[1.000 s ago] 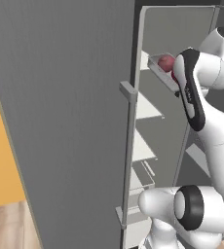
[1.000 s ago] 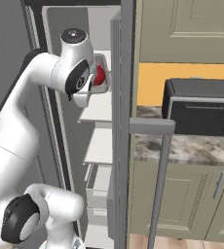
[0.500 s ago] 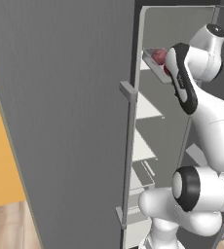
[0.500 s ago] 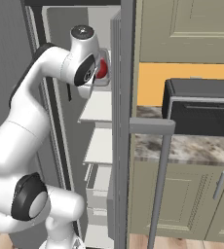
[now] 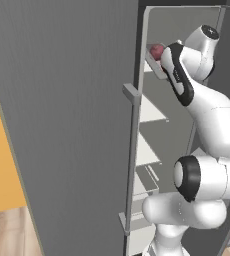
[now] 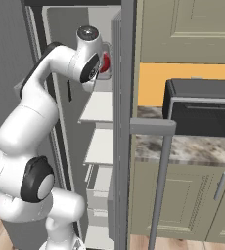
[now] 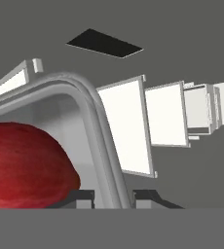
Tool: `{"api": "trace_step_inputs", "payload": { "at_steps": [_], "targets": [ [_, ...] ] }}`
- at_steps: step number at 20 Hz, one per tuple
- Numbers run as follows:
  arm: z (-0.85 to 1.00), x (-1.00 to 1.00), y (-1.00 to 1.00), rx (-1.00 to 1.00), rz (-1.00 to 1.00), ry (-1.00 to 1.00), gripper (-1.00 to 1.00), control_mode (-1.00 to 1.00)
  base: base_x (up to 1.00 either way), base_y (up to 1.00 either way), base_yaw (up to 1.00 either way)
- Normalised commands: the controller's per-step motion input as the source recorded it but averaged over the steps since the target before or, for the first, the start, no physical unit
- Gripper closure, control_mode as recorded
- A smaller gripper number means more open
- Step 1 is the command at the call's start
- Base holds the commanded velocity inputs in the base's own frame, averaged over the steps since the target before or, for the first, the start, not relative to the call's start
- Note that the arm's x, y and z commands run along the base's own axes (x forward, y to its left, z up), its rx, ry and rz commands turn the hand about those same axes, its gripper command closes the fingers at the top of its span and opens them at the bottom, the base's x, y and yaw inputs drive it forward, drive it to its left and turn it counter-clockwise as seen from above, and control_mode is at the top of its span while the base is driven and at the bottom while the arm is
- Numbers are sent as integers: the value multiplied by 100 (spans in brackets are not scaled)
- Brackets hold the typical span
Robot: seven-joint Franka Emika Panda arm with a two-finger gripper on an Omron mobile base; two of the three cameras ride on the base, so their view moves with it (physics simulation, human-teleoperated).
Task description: Take the onion and onion out of the freezer and place them in the tupperware container on the counter. Then put the tupperware containing the vegetables back in the freezer.
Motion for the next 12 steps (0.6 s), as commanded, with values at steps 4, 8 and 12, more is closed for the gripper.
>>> {"api": "trace_step_inputs", "payload": {
  "at_steps": [4,8,12],
  "targets": [
    [7,53,1,3,0,-1,100,-100,0,0,0],
    [1,53,0,3,0,-1,100,-100,0,0,0],
    [0,41,5,3,0,-2,100,-100,0,0,0]
  ]
}}
